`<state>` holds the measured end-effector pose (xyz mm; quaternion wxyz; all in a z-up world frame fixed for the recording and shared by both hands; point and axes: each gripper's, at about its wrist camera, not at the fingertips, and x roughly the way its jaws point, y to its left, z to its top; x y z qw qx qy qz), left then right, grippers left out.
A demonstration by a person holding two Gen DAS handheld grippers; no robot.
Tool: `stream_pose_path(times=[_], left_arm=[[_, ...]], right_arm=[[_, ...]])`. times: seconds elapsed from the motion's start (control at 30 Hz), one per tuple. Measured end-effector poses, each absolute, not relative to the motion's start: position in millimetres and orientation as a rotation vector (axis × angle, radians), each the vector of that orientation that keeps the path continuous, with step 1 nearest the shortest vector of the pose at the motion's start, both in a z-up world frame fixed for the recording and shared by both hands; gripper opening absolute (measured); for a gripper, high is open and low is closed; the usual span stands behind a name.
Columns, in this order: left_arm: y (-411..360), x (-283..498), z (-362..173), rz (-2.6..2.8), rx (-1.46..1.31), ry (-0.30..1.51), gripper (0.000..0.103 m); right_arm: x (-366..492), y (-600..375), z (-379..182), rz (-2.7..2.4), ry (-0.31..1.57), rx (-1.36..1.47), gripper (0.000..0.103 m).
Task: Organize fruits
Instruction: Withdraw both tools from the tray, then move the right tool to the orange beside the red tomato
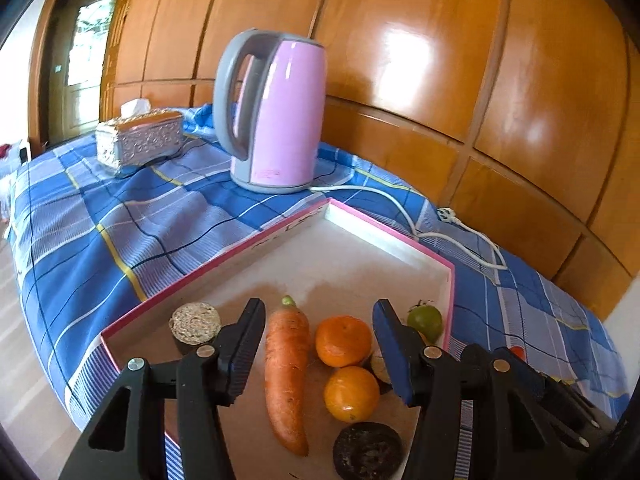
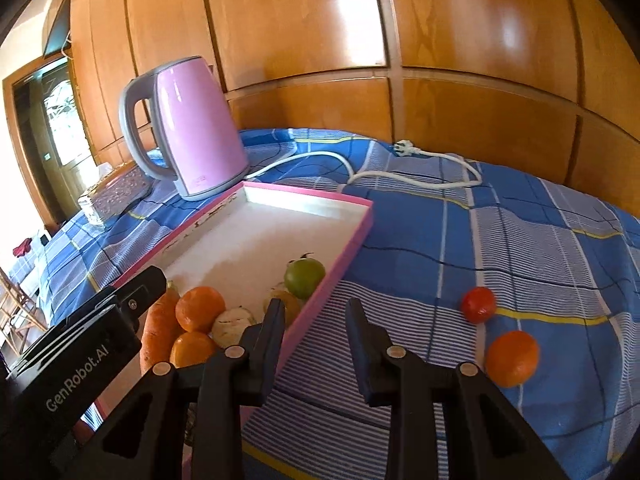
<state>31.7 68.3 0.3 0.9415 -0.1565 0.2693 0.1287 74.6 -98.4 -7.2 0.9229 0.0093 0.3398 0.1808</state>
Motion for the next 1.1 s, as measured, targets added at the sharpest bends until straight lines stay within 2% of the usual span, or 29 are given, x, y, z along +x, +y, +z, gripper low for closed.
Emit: stream_pose_path(times=[0.67, 1.1], left_arm=[[33.6, 31.1, 4.3, 0.104, -0.219, 0.560, 0.057], [1.9, 30.6, 4.5, -0.053, -0.136, 0.577, 0.057]], right_arm=[[65.8, -158.6, 0.0, 0.174, 0.717, 0.147, 0.034], [68.1, -212.8, -12.2, 0.013, 0.794, 0.331, 0.036]])
